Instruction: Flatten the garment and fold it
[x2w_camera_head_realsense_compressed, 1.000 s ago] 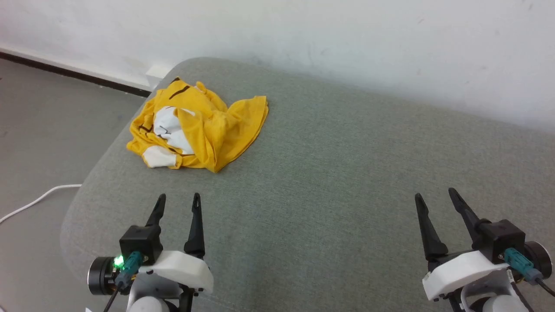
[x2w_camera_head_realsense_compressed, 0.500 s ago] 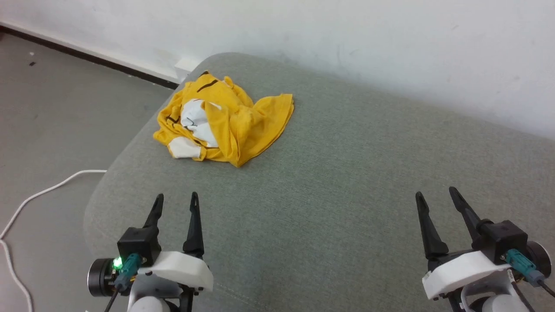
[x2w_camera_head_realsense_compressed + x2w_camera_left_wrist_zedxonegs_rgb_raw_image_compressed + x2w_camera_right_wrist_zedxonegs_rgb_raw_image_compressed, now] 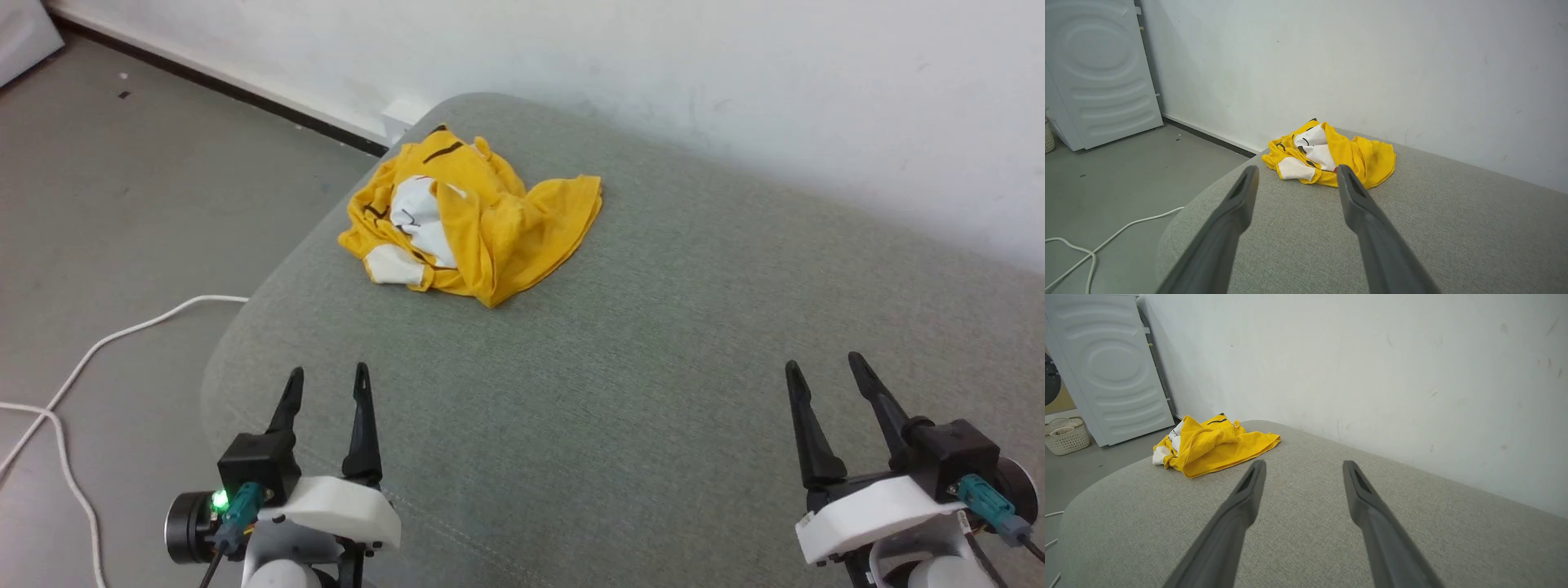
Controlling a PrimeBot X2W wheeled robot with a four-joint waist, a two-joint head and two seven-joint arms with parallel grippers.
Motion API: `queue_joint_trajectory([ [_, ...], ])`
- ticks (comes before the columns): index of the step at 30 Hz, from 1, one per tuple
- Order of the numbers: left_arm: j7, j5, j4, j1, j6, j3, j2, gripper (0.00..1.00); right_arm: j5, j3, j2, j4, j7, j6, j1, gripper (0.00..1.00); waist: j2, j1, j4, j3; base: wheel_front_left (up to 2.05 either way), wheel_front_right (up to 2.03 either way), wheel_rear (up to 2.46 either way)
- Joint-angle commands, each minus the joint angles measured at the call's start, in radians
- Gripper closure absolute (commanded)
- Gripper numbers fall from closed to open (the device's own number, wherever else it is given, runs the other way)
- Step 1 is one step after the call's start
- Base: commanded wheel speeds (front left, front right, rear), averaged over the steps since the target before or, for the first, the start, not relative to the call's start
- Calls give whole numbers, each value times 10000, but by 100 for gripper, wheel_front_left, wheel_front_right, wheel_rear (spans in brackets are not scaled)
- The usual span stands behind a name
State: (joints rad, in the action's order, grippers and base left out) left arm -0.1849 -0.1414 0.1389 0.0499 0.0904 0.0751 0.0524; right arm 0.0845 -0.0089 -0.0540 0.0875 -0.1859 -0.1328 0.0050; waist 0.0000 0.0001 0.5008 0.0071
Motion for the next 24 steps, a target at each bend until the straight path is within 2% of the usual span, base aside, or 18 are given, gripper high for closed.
queue_joint_trajectory([
  [1,-99,-124,75,184,86,54,-16,0,104,-19,27,52,-93,16,-130,0,0,-1,175,-8,0,0,0],
  [24,-582,-522,428,299,367,298,-21,0,343,-55,35,226,-573,19,-135,0,0,-1,1491,-4,0,0,0],
])
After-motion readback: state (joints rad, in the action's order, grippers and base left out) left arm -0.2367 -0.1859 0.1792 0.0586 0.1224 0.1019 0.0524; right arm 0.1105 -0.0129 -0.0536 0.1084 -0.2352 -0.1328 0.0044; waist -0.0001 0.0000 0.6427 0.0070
